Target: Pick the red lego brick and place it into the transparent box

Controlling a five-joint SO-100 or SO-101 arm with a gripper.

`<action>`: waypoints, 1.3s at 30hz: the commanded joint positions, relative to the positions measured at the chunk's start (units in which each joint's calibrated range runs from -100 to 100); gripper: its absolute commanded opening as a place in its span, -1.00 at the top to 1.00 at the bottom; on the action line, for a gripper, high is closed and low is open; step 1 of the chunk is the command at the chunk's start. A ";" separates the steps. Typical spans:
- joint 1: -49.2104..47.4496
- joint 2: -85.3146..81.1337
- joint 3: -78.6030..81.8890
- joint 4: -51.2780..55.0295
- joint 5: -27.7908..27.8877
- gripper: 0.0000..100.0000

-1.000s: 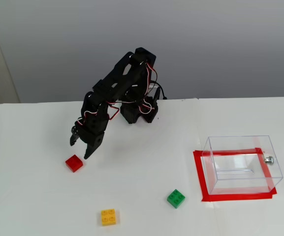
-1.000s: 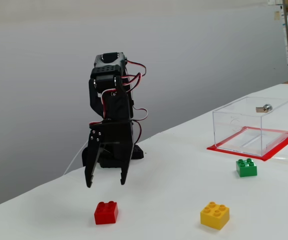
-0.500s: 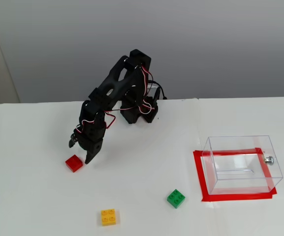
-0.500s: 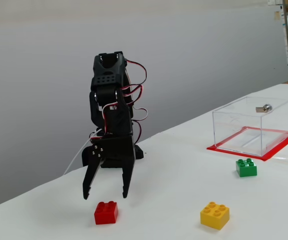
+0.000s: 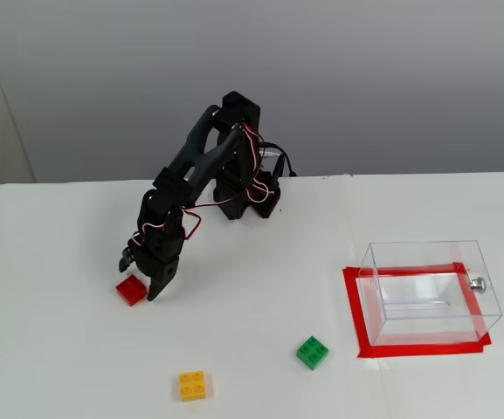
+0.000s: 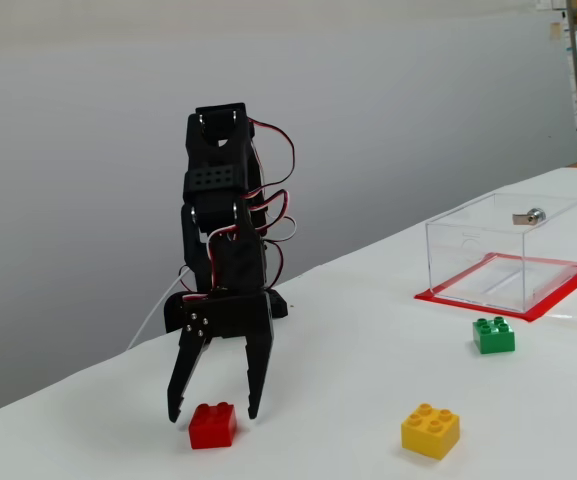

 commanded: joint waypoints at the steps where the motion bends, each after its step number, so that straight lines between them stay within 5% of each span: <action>1: -0.03 0.50 -2.26 -0.65 0.19 0.32; 22: 0.19 2.11 -2.17 -3.69 0.14 0.36; 30: 0.49 2.03 -2.08 -3.69 0.19 0.81; 39: 0.64 1.18 -2.17 -3.69 0.14 0.85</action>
